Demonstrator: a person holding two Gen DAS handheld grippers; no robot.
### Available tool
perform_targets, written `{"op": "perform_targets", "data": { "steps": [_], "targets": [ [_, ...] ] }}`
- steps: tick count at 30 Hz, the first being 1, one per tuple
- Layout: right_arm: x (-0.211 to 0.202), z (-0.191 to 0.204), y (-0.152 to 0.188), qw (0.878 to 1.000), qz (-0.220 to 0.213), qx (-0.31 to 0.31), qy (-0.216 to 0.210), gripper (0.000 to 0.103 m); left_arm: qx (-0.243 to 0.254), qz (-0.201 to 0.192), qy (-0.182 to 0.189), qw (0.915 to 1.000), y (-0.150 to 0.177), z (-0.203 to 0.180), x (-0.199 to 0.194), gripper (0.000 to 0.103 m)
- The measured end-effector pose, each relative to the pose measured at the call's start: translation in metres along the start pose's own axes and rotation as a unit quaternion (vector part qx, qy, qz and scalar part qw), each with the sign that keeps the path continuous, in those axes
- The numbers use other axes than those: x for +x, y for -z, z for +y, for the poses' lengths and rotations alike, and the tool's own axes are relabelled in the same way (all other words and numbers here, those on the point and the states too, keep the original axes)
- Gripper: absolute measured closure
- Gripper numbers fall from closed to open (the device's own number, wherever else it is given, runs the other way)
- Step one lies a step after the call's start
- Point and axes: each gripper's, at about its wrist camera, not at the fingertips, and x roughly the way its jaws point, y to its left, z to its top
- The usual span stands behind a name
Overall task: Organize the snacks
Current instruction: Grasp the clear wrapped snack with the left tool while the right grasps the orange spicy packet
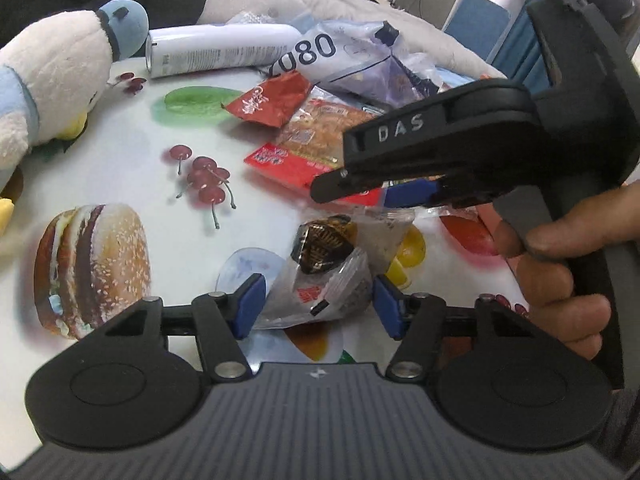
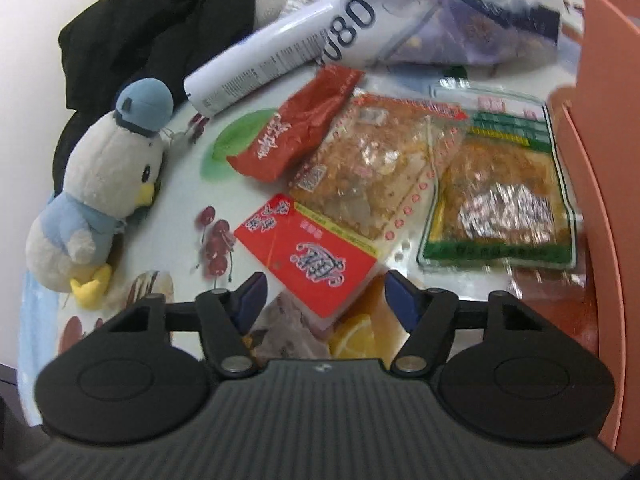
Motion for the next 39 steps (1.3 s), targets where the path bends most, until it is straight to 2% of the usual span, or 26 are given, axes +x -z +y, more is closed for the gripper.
{"op": "perform_targets", "data": {
  "steps": [2,4,7,15,22,24,32,39],
  "targets": [
    [0.003,0.0,-0.002,1.0,0.001,0.001,0.001,0.067,-0.004,0.0,0.001,1.0,0.002,0.0,-0.002,0.04],
    [0.003,0.0,-0.003,1.0,0.002,-0.003,0.006,0.085,-0.014,0.0,0.005,0.9999,0.003,0.001,-0.005,0.041],
    [-0.002,0.001,-0.002,1.0,-0.008,-0.018,0.015,0.096,-0.021,-0.002,-0.005,0.9998,0.01,0.0,-0.013,0.041],
    [-0.031,-0.001,0.023,0.998,-0.04,-0.036,-0.016,0.1,-0.051,-0.034,-0.037,0.9975,0.05,-0.001,-0.052,0.041],
    [-0.064,0.006,0.065,0.997,-0.056,-0.056,-0.027,0.1,-0.109,-0.049,-0.076,0.9898,0.091,-0.006,-0.095,0.042],
    [-0.078,0.007,0.08,0.996,-0.058,-0.06,-0.026,0.1,-0.139,-0.046,-0.08,0.986,0.102,-0.007,-0.108,0.042],
    [-0.118,0.01,0.141,0.996,-0.023,-0.079,-0.028,0.1,-0.167,-0.054,-0.103,0.9791,0.134,-0.015,-0.14,0.042],
    [-0.149,0.005,0.184,0.994,0.005,-0.107,-0.005,0.1,-0.19,-0.052,-0.116,0.9735,0.147,-0.03,-0.155,0.042]
  ]
}}
